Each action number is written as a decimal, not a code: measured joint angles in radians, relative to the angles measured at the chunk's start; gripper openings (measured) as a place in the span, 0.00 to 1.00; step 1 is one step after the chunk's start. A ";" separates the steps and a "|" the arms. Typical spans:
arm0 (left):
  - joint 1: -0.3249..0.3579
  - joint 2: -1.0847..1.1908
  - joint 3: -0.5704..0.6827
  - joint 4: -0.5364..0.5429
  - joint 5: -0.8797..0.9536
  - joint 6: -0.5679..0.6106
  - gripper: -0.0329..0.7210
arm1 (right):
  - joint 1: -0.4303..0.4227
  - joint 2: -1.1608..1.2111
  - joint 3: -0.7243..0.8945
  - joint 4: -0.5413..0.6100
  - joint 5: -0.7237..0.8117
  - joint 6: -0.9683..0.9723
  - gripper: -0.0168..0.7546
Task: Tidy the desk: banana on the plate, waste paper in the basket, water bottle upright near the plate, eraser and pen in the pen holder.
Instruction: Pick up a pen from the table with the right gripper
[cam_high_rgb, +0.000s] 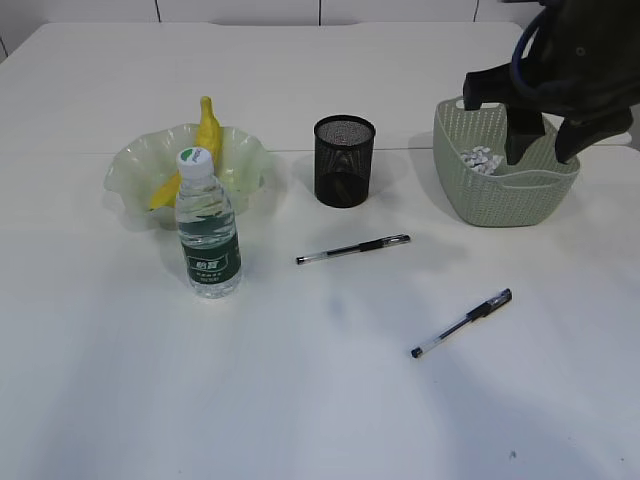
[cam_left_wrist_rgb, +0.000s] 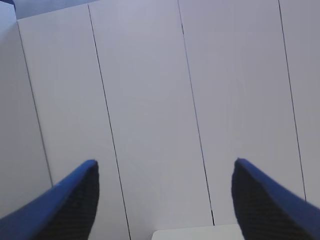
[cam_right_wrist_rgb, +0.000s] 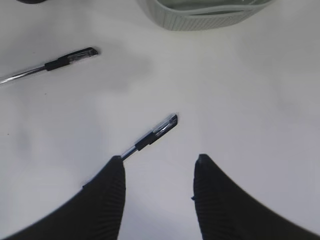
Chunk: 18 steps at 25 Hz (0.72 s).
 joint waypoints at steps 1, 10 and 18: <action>0.000 0.000 0.000 0.000 0.000 0.000 0.82 | 0.000 0.000 0.000 -0.013 -0.001 0.002 0.46; 0.000 0.004 0.000 -0.100 -0.002 0.000 0.82 | 0.000 0.009 0.000 -0.054 -0.038 0.199 0.46; 0.000 0.041 0.000 -0.091 -0.004 0.000 0.82 | 0.000 0.111 0.000 -0.053 -0.037 0.423 0.46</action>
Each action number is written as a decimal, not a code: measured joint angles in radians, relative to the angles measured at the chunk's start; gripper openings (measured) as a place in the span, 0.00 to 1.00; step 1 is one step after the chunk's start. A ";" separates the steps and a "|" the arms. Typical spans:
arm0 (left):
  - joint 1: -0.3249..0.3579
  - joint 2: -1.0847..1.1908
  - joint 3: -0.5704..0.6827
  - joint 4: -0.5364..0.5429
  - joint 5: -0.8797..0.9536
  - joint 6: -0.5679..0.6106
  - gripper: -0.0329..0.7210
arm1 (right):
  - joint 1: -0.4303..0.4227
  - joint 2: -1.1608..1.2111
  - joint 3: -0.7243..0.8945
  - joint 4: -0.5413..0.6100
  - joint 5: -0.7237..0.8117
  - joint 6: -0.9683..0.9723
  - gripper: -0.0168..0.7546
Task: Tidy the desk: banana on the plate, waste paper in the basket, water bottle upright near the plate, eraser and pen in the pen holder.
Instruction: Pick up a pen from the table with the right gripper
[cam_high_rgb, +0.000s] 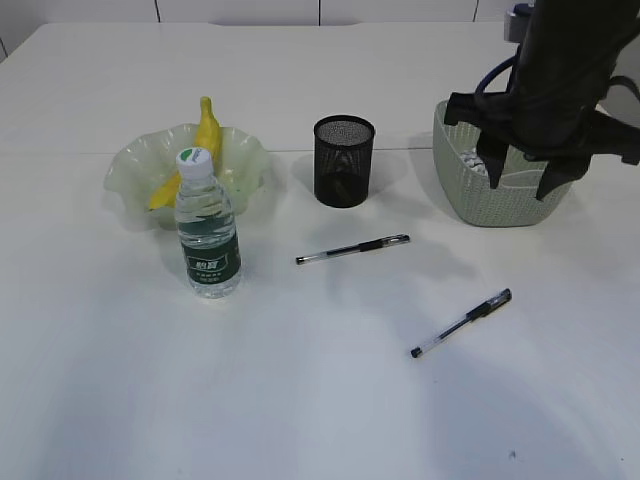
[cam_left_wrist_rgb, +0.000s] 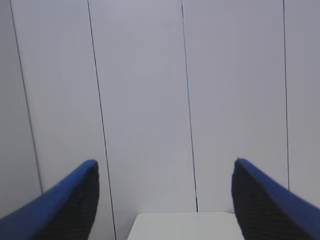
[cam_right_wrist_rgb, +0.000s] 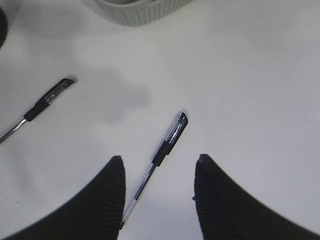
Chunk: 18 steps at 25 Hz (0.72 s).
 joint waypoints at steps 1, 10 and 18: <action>0.000 0.002 0.000 0.001 0.000 0.000 0.82 | 0.000 0.017 0.000 0.002 0.000 0.018 0.46; 0.000 0.006 0.000 0.002 0.000 0.002 0.82 | 0.000 0.129 0.000 0.081 0.002 0.138 0.46; 0.000 0.006 0.000 0.003 0.000 0.002 0.82 | 0.000 0.163 0.000 0.085 0.021 0.145 0.46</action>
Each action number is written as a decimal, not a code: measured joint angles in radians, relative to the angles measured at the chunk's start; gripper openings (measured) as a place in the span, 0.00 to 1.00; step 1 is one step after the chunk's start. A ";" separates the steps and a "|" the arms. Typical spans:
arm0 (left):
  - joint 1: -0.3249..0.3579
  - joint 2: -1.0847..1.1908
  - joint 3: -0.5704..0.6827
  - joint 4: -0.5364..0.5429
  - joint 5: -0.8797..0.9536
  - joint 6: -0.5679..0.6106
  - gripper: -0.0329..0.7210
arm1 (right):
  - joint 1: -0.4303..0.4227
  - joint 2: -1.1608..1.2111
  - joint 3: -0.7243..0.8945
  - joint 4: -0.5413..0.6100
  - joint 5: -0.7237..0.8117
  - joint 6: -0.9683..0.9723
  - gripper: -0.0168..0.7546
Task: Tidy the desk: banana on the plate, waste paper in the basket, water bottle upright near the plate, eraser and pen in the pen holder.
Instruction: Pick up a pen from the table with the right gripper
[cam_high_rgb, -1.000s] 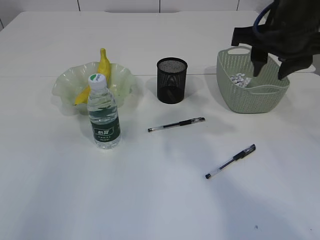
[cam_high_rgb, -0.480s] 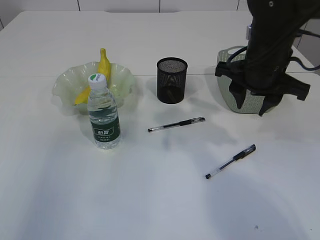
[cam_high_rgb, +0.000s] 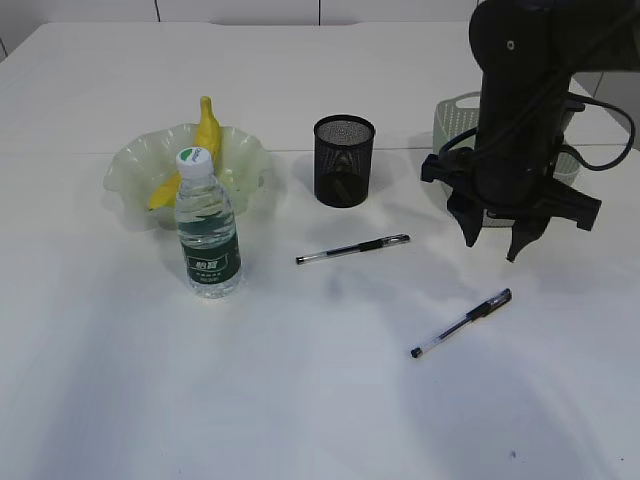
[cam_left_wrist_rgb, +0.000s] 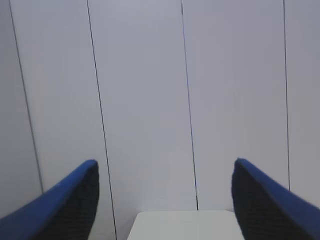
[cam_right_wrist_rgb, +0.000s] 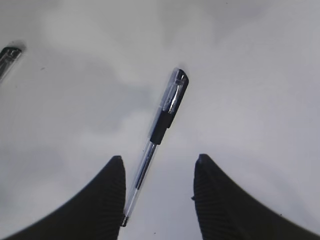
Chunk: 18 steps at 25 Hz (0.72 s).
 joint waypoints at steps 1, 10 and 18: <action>0.000 0.000 0.000 0.000 0.000 0.000 0.82 | 0.000 0.000 0.000 0.000 0.000 0.009 0.46; 0.000 0.000 0.000 0.000 0.000 0.000 0.82 | 0.000 0.028 0.000 0.000 -0.003 0.176 0.46; 0.000 0.000 0.000 0.000 0.000 0.000 0.82 | 0.000 0.111 0.000 0.044 -0.026 0.180 0.39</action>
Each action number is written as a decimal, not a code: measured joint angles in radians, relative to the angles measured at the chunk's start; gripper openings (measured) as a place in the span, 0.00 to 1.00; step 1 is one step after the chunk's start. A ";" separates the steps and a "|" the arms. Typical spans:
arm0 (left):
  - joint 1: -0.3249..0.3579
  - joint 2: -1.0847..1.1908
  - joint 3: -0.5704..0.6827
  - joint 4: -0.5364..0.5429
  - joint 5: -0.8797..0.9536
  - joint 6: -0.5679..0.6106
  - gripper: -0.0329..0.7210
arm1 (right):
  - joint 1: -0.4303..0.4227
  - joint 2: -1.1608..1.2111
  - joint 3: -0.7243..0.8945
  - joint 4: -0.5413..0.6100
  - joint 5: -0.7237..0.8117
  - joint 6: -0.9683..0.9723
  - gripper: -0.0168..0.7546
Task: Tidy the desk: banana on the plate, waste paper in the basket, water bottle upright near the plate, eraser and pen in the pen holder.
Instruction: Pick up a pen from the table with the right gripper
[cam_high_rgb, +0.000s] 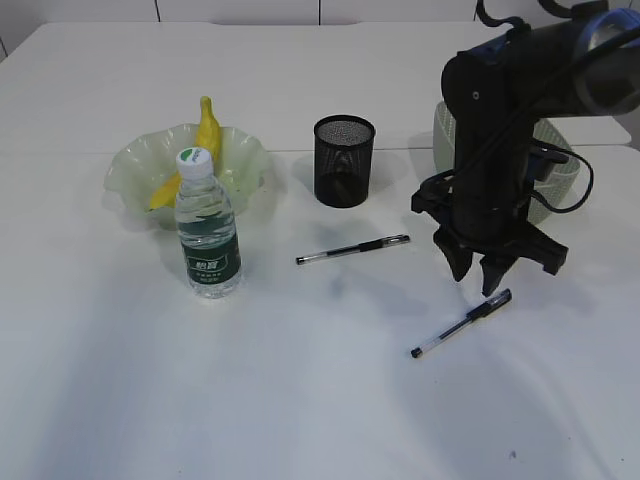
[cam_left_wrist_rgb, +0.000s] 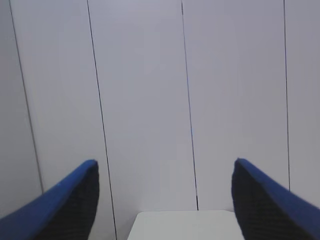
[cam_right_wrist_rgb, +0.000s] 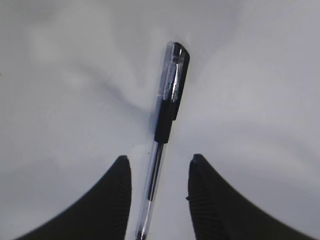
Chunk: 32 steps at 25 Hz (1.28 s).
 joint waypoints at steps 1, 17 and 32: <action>0.000 0.000 0.000 0.000 0.000 0.000 0.82 | 0.000 0.001 0.000 0.000 -0.002 0.000 0.37; 0.000 0.000 0.000 -0.005 0.000 0.000 0.82 | 0.000 0.010 0.000 -0.090 0.065 0.003 0.34; 0.000 0.000 0.000 -0.039 0.000 0.000 0.82 | 0.000 0.010 0.000 -0.122 0.070 0.004 0.34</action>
